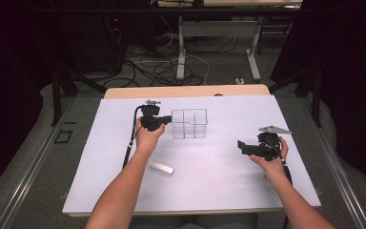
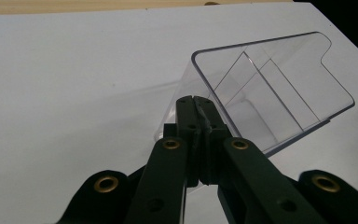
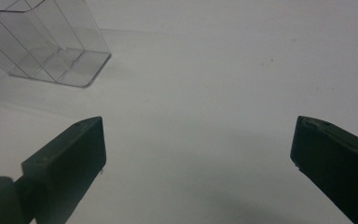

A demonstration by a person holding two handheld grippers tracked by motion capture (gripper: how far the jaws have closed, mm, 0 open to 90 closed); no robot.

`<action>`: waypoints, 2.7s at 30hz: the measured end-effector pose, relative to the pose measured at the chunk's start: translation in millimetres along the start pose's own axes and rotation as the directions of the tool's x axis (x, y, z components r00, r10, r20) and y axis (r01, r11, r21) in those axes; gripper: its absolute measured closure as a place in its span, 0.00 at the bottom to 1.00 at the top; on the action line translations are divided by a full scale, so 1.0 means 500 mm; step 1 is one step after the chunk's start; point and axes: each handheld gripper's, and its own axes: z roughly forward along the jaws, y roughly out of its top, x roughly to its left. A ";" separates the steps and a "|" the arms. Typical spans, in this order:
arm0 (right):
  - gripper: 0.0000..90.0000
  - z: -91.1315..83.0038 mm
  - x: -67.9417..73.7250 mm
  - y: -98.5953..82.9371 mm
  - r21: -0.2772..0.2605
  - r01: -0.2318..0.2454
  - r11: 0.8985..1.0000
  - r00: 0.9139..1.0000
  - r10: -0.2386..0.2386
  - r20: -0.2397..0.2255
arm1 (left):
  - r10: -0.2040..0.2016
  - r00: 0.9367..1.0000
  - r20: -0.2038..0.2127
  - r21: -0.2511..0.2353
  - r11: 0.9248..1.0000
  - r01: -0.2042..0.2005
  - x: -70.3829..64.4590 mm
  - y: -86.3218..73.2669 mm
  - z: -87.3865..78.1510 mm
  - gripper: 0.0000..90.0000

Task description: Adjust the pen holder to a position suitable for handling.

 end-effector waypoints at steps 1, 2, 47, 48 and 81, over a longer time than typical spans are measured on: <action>0.03 0.000 -0.001 0.000 0.000 -0.001 1.000 1.000 0.001 0.001 | 0.001 1.000 0.000 0.003 1.000 -0.001 0.000 0.000 0.000 1.00; 0.03 0.000 -0.002 0.000 0.000 0.003 1.000 1.000 -0.003 0.002 | 0.003 1.000 0.000 0.000 1.000 -0.003 0.000 0.000 0.000 1.00; 0.35 -0.016 0.066 0.008 0.006 0.165 0.986 0.982 -0.163 -0.098 | 0.004 0.999 0.041 -0.148 0.989 0.002 0.011 -0.110 -0.174 0.46; 0.35 -0.016 0.074 0.010 0.015 0.175 0.984 0.979 -0.172 -0.112 | 0.004 0.999 0.043 -0.150 0.989 0.003 0.011 -0.115 -0.176 0.43; 0.41 0.057 0.289 0.020 0.137 0.458 0.879 0.847 -0.384 -0.367 | -0.004 1.000 -0.006 -0.178 0.984 0.003 0.056 -0.195 -0.250 0.06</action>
